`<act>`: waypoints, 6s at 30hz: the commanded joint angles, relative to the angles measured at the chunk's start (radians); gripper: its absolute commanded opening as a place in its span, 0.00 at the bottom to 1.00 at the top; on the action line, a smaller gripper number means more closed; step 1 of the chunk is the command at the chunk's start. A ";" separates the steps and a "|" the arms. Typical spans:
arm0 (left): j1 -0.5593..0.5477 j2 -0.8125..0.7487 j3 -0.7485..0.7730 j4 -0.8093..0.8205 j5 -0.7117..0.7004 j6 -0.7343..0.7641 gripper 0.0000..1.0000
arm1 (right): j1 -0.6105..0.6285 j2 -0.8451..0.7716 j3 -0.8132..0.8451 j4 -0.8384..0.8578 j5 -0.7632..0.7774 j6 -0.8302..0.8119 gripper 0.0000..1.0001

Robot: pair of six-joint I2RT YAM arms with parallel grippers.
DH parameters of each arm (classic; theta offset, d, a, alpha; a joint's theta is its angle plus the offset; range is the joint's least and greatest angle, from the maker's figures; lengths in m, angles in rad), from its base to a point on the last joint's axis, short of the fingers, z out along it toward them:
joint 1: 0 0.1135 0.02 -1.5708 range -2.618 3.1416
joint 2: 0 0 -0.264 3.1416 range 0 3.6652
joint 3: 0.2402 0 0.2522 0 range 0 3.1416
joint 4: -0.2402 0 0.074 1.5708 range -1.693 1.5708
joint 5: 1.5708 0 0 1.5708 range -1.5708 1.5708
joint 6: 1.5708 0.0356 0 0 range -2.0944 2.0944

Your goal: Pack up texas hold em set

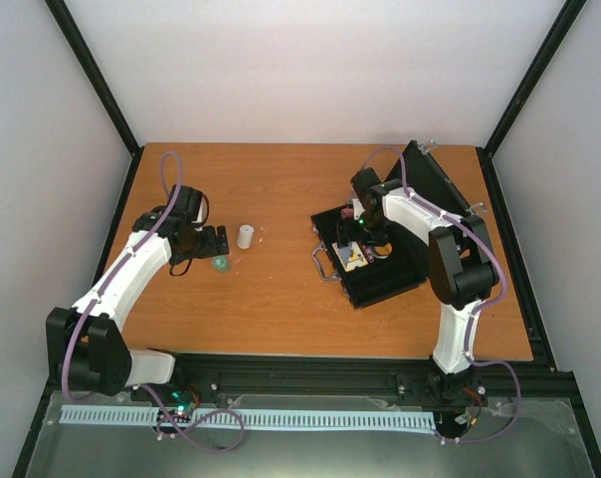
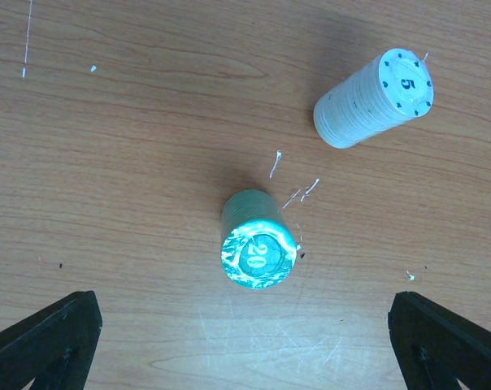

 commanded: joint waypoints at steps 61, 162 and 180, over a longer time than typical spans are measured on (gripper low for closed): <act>0.002 0.226 -0.034 0.178 0.100 0.002 0.81 | 0.010 -0.064 0.225 -0.143 0.113 -0.021 0.83; -0.714 0.837 0.730 0.382 0.508 -0.157 0.90 | -0.288 -0.313 -0.068 -0.046 0.184 -0.003 0.81; -0.413 0.453 0.450 0.158 0.332 0.011 0.93 | -0.260 -0.289 -0.193 0.020 -0.008 -0.179 0.79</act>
